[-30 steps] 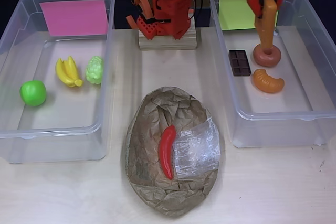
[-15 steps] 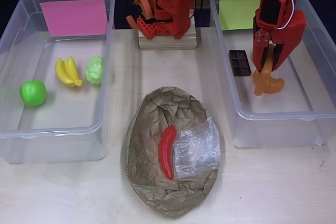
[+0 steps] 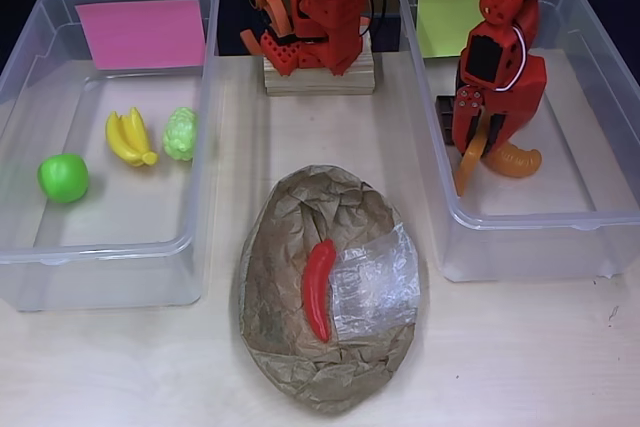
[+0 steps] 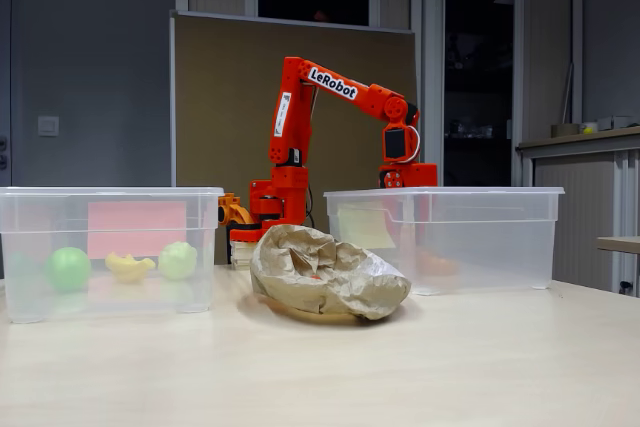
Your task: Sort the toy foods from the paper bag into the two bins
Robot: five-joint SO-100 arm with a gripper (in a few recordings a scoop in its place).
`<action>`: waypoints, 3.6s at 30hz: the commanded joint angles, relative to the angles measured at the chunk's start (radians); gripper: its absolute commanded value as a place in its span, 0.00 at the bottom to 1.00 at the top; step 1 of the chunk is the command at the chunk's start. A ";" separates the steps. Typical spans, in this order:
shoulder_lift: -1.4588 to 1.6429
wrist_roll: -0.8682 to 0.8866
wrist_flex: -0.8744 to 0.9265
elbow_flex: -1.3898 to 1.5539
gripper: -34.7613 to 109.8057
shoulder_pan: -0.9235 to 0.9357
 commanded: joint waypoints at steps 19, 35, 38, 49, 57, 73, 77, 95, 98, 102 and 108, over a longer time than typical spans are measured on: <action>-0.023 0.137 -0.149 0.052 0.54 -0.103; 0.052 0.094 0.295 -0.224 0.51 -0.091; 0.075 0.114 0.379 -0.276 0.50 -0.104; 0.071 0.112 0.476 -0.364 0.49 -0.106; 0.034 -0.051 0.798 -0.640 0.49 -0.009; -0.008 -1.014 0.538 -0.726 0.49 0.518; -0.084 -1.114 0.433 -0.726 0.50 0.617; -0.405 -0.899 0.179 -0.614 0.40 0.707; -0.420 -0.907 0.150 -0.597 0.40 0.718; -0.442 -0.913 0.130 -0.595 0.40 0.732; -0.491 -0.923 0.087 -0.598 0.38 0.752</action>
